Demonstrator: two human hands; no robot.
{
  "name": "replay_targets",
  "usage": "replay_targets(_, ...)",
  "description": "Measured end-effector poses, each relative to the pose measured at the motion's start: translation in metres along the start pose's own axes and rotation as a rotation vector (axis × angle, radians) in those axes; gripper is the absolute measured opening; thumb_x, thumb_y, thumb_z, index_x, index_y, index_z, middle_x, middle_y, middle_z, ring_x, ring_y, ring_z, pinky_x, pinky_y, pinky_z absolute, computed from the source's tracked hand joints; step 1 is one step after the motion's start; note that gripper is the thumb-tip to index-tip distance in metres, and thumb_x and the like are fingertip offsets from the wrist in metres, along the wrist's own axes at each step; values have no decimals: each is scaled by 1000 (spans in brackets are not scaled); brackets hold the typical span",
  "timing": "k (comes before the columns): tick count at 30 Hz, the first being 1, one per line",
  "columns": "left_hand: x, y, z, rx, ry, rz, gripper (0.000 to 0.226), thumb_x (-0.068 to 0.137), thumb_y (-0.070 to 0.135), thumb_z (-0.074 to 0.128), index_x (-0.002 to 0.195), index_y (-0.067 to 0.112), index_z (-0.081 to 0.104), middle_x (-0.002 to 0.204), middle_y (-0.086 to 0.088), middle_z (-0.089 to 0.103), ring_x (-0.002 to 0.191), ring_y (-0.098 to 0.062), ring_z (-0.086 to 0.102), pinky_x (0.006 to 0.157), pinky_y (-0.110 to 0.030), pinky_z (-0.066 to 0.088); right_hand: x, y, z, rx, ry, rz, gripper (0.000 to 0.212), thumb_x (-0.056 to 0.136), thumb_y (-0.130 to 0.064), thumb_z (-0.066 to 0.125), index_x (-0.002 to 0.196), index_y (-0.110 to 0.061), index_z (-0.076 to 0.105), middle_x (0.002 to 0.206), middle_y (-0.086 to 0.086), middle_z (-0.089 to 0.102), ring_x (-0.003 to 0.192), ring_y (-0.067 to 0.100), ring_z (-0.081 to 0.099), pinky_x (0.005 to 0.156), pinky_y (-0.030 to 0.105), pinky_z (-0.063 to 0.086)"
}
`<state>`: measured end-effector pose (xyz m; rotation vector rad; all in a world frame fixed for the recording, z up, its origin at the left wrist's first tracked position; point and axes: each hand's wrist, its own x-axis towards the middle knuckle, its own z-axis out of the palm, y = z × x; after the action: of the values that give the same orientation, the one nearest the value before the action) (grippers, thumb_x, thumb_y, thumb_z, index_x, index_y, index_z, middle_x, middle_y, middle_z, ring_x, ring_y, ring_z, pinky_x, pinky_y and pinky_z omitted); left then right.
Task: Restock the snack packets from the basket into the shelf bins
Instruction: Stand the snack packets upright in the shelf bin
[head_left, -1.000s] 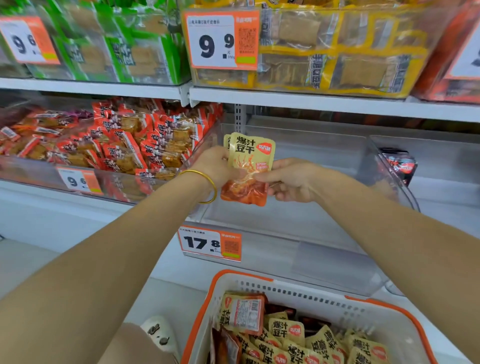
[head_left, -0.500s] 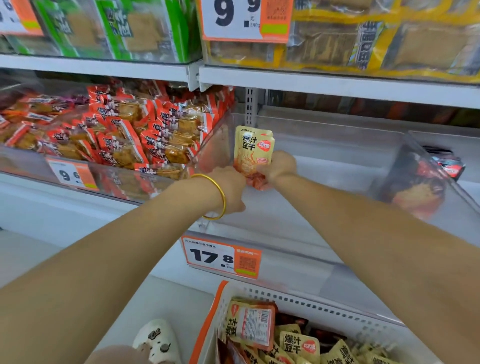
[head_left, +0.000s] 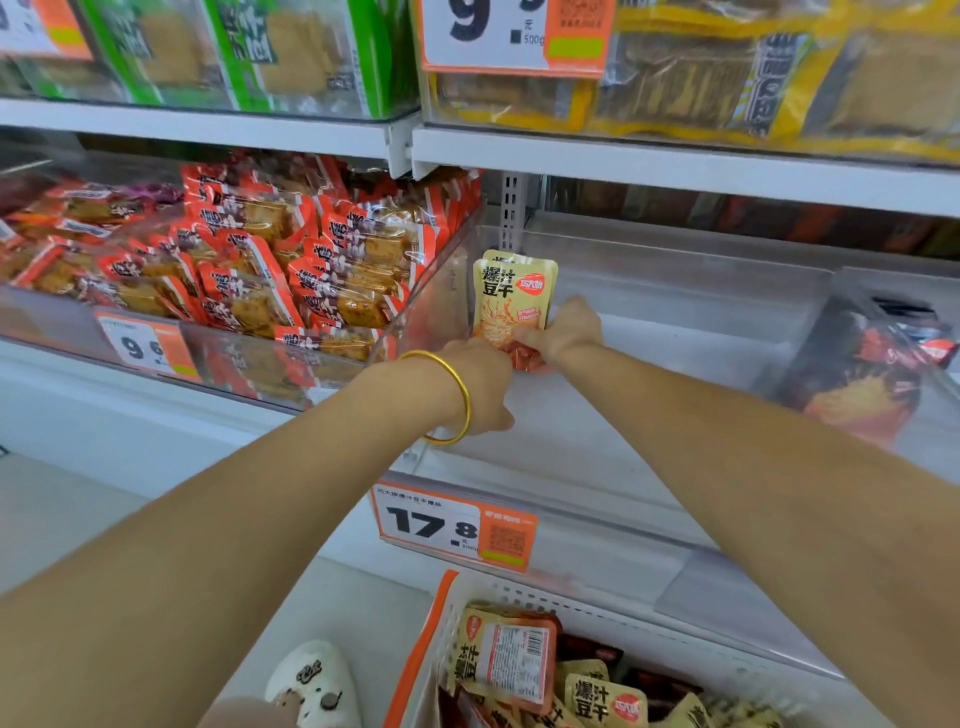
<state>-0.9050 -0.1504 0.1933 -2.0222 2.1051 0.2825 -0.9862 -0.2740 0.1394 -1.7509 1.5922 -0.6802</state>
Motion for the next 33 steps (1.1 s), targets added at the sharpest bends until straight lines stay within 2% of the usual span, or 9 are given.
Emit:
replay_targets(8,-28,12,-9,-127,199,33,45,94,30,51,130,4,44,132,-13,42,126,-29,38,104,-35,32,-25,-12,-31,276,-40,72,50,73,-26,80,104,-4,47,100,14,62,89,31,66,79,45,56)
replay_targets(12,-82,45,1,-242,494,102,51,92,33,48,133,3,47,139,-13,42,130,-27,35,107,-28,22,-114,-9,-79,379,-60,-151,25,85,-14,68,85,-14,43,69,5,57,56,20,62,43,27,50)
replay_targets(15,-128,73,24,-250,805,196,50,82,28,42,117,-2,61,124,-19,57,115,-34,52,100,-29,29,-205,14,-117,391,-63,-332,23,86,-11,66,81,-21,46,69,2,54,48,17,59,39,27,44)
replay_targets(17,-151,94,50,-298,855,241,40,84,19,46,115,0,62,123,-16,58,115,-30,50,100,-30,33,-245,42,-129,379,-103,-371,21,85,-11,66,80,-24,50,70,3,55,48,18,60,40,27,43)
replay_targets(19,-167,114,82,-348,778,278,35,84,14,47,112,3,63,121,-12,59,111,-28,52,98,-34,40,-271,78,-127,259,-187,-332,19,85,-11,66,79,-23,53,68,5,58,49,19,62,40,22,42)
replay_targets(22,-159,130,136,-302,457,258,39,82,20,40,107,8,66,115,-9,63,108,-30,57,90,-41,50,-281,142,-104,23,-347,-216,21,85,-10,65,74,-24,53,64,-1,60,51,15,62,44,18,43)
replay_targets(25,-133,133,179,-270,201,193,33,90,15,46,121,11,58,129,-8,55,123,-26,46,103,-41,38,-268,209,-68,-236,-487,-91,12,88,-14,62,81,-20,55,79,-5,62,62,15,61,56,25,45)
replay_targets(28,-112,130,205,-271,123,158,31,92,13,46,120,11,58,123,-10,57,118,-27,49,101,-39,36,-260,262,-35,-482,-537,-31,4,90,-20,60,89,-16,58,97,1,63,80,15,56,69,30,46)
replay_targets(33,-100,127,226,-261,8,104,29,92,15,44,116,10,60,118,-10,60,112,-25,53,96,-40,42,-272,314,2,-695,-714,21,12,90,-21,58,83,-11,56,86,4,57,91,25,59,73,37,51)
